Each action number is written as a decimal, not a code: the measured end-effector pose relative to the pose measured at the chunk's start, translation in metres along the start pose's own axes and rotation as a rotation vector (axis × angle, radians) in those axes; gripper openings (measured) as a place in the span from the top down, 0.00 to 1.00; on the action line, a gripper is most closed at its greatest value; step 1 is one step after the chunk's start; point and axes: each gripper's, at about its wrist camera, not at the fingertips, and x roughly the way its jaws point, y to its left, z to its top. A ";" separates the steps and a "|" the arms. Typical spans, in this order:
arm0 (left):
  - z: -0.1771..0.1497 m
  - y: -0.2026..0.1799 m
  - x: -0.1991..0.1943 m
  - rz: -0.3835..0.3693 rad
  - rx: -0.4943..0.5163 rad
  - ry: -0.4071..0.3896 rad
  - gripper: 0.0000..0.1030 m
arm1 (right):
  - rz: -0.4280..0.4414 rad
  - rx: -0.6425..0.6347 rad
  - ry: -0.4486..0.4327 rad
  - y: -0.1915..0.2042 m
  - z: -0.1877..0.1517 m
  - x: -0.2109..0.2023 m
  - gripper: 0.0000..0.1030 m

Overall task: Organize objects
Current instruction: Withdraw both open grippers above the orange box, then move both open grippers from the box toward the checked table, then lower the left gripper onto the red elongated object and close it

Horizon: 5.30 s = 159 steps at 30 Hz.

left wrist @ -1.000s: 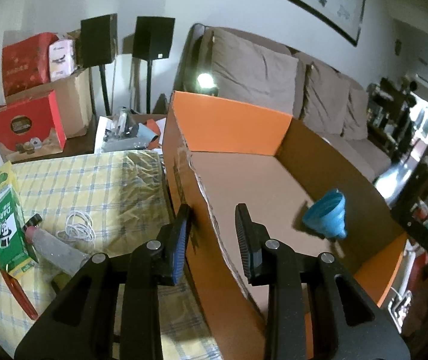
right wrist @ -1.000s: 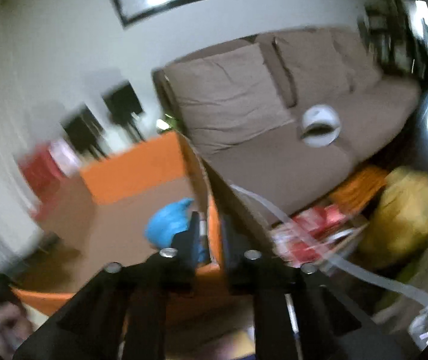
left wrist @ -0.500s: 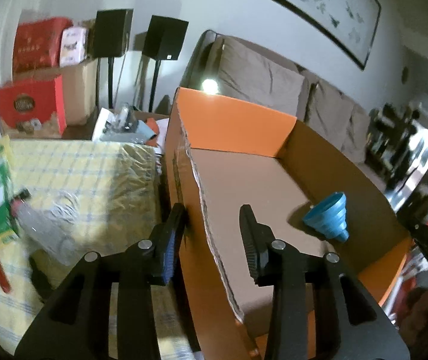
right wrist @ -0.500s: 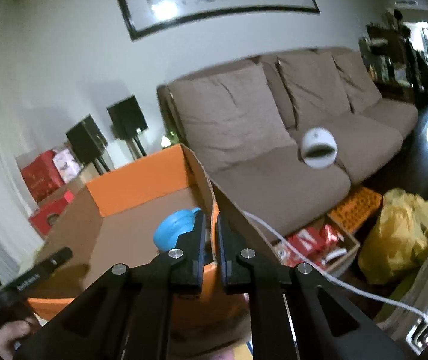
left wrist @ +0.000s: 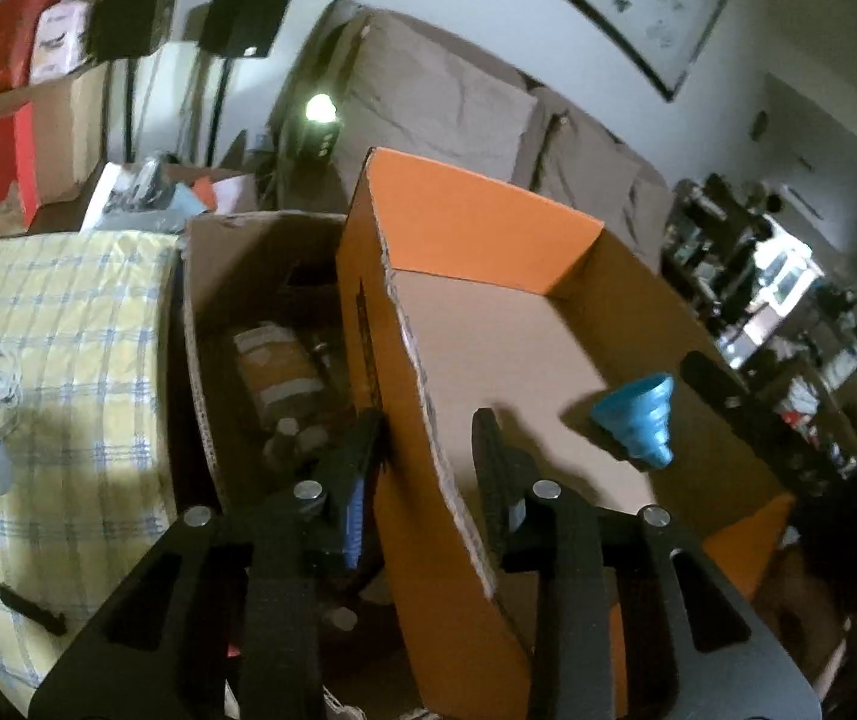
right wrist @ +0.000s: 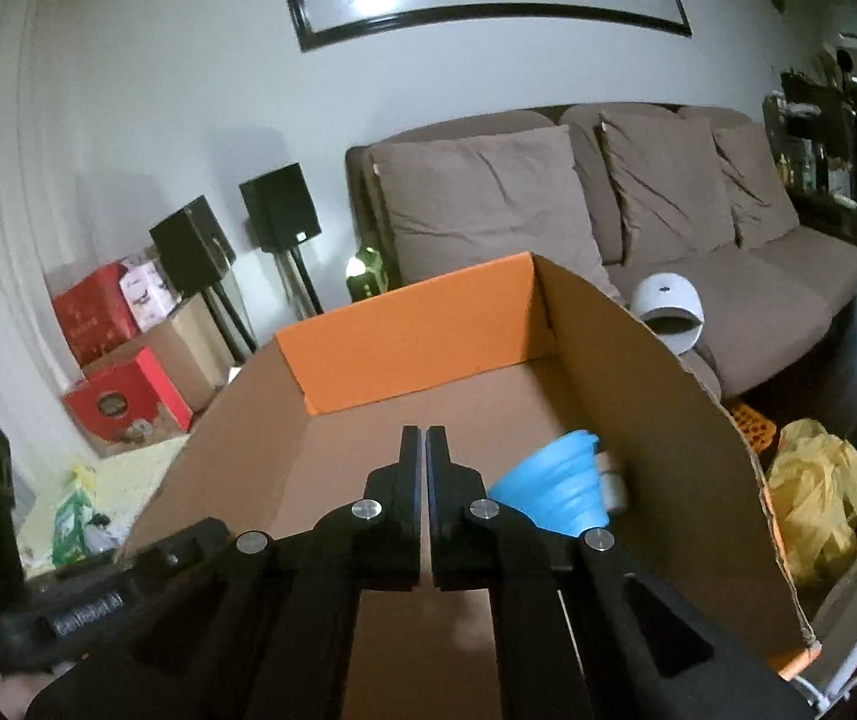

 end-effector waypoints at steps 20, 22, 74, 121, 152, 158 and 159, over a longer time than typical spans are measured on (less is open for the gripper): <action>-0.016 -0.011 -0.033 0.113 0.010 -0.014 0.62 | 0.097 -0.069 -0.039 0.018 0.010 0.038 0.83; -0.014 -0.005 -0.033 0.100 -0.015 0.005 0.63 | 0.103 -0.089 -0.028 0.027 0.010 0.045 0.83; -0.057 0.381 -0.220 0.202 -0.320 0.061 0.16 | 0.197 -0.261 0.450 0.296 -0.107 0.055 0.18; -0.058 0.311 -0.092 0.516 -0.190 0.106 0.16 | 0.289 -0.144 0.297 0.276 -0.150 0.024 0.78; -0.084 0.344 -0.155 0.444 -0.085 0.133 0.82 | 0.262 0.001 0.320 0.267 -0.153 0.011 0.78; -0.087 0.346 -0.174 0.439 -0.102 0.093 0.82 | 0.270 -0.010 0.327 0.273 -0.161 0.012 0.78; -0.086 0.346 -0.179 0.441 -0.100 0.076 0.82 | 0.272 -0.013 0.328 0.275 -0.161 0.012 0.78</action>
